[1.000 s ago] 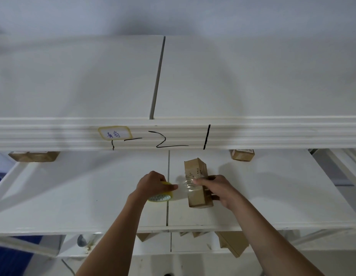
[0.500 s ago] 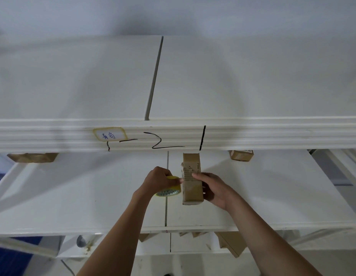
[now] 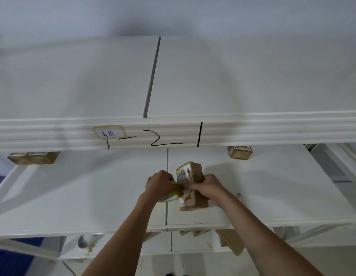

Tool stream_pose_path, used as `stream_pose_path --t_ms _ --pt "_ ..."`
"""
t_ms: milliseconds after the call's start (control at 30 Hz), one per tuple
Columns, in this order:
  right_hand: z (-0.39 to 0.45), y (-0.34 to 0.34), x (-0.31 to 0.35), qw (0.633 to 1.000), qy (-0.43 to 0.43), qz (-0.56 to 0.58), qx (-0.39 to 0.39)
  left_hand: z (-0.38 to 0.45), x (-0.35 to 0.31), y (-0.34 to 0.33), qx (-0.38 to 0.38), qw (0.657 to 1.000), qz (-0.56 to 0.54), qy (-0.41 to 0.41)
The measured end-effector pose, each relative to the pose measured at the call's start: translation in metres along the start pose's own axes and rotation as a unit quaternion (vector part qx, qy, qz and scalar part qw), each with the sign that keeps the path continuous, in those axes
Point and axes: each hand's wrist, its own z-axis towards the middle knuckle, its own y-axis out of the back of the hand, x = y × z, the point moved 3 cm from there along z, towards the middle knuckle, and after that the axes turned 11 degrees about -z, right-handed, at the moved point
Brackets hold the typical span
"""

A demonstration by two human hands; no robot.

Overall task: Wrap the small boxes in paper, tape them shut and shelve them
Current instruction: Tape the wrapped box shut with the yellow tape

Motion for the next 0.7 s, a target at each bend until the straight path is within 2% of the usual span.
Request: stream_pose_path --t_ms 233,333,400,533,700 --pt "0.002 0.008 -0.009 0.999 -0.037 0.001 0.003 -0.004 0.023 0.012 0.096 0.986 -0.137 0.002" --pt "0.003 0.012 -0.011 0.999 -0.035 0.013 0.022 -0.004 0.027 0.016 0.106 0.982 -0.154 -0.002" --pt "0.001 0.013 -0.01 0.999 -0.024 0.019 0.032 -0.002 0.026 0.018 0.103 0.985 -0.138 0.0" --pt "-0.007 0.016 -0.002 0.995 -0.01 0.085 0.051 -0.002 0.027 0.029 0.008 0.999 0.045 0.005" --pt "-0.013 0.022 0.005 0.99 0.011 0.124 0.069 -0.002 0.027 0.033 0.02 0.999 0.039 0.026"
